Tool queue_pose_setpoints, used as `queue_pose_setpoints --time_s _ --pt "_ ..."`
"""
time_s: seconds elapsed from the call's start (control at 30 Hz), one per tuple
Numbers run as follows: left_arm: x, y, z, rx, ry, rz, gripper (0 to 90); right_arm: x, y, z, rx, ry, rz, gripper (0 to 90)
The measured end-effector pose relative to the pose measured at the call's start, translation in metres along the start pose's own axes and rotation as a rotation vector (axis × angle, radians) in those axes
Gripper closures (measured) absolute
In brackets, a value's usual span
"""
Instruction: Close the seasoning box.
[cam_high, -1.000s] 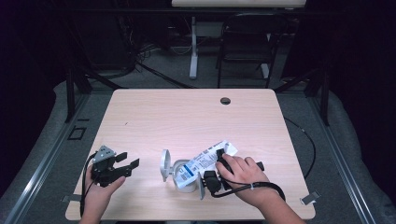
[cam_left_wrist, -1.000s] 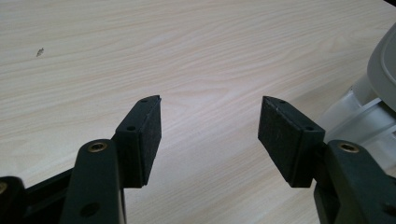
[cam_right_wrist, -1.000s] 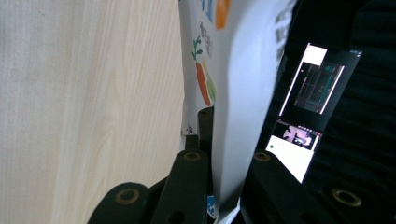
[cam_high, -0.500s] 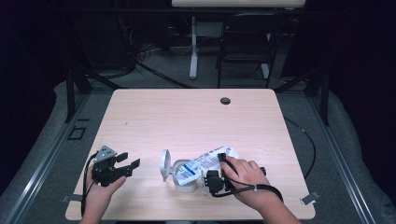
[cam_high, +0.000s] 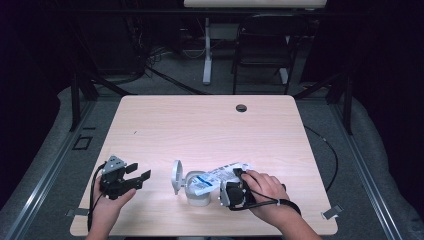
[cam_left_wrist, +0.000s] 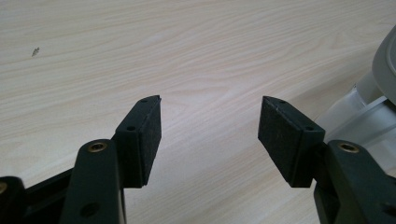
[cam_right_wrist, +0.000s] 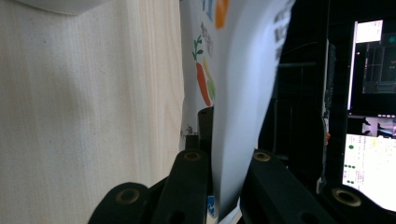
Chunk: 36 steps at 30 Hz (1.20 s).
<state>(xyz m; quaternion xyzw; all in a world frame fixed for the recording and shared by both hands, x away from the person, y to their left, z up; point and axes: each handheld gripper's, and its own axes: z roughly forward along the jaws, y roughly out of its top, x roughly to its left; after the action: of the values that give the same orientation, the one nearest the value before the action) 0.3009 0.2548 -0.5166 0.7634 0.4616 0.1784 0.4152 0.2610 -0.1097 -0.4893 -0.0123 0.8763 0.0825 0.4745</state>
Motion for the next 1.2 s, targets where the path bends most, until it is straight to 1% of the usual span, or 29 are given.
queue_pose_setpoints --time_s 0.1,0.13,0.17,0.3,0.37,0.43,0.47,0.53,0.57,0.7,0.8,0.83,0.9,0.97,1.1,1.2 --pt "0.000 0.000 0.000 0.004 0.002 0.004 40.0 0.001 -0.002 0.002 -0.003 0.006 0.010 89.9" --pt "0.000 -0.001 0.001 0.002 0.001 0.000 40.0 0.000 -0.003 0.002 -0.003 0.013 0.019 89.9" --pt "0.001 -0.001 0.000 0.005 0.004 -0.003 40.0 0.000 -0.004 0.003 -0.013 0.021 0.043 89.9" --pt "0.003 -0.002 0.000 0.001 0.007 -0.007 40.0 0.002 -0.005 0.003 -0.028 0.029 0.059 89.9" --pt "0.002 -0.002 0.000 0.002 0.007 -0.005 40.0 0.003 -0.005 0.003 -0.026 0.035 0.062 90.0" --pt "0.002 -0.002 0.000 0.000 0.005 -0.008 39.9 0.004 -0.006 0.004 -0.032 0.044 0.088 90.0" --pt "0.002 -0.002 0.000 0.000 0.005 -0.008 40.0 0.003 -0.006 0.003 -0.029 0.047 0.091 90.0" --pt "0.002 -0.002 -0.001 0.001 0.005 -0.006 40.0 0.002 -0.007 0.004 -0.044 0.053 0.105 90.0" --pt "0.003 -0.002 -0.001 0.000 0.006 -0.006 40.0 0.002 -0.007 0.004 -0.049 0.059 0.120 90.0" --pt "0.005 -0.003 0.000 0.002 0.006 -0.016 40.0 0.001 -0.008 0.005 -0.062 0.075 0.150 90.0" --pt "0.005 -0.003 0.000 0.001 0.006 -0.017 40.0 0.002 -0.009 0.006 -0.067 0.086 0.182 90.0" --pt "0.005 -0.003 0.000 0.000 0.006 -0.018 40.0 0.002 -0.009 0.008 -0.078 0.093 0.195 90.0" --pt "0.005 -0.003 -0.001 0.001 0.004 -0.014 40.0 0.001 -0.009 0.008 -0.073 0.100 0.202 90.0" --pt "0.005 -0.003 -0.001 0.003 0.004 -0.012 40.0 0.001 -0.011 0.008 -0.094 0.119 0.237 90.0" --pt "0.005 -0.003 0.000 0.004 0.006 -0.015 40.0 -0.002 -0.014 0.009 -0.111 0.131 0.297 90.0" --pt "0.005 -0.003 0.000 0.007 0.007 -0.013 40.0 -0.003 -0.016 0.009 -0.116 0.138 0.323 90.0"
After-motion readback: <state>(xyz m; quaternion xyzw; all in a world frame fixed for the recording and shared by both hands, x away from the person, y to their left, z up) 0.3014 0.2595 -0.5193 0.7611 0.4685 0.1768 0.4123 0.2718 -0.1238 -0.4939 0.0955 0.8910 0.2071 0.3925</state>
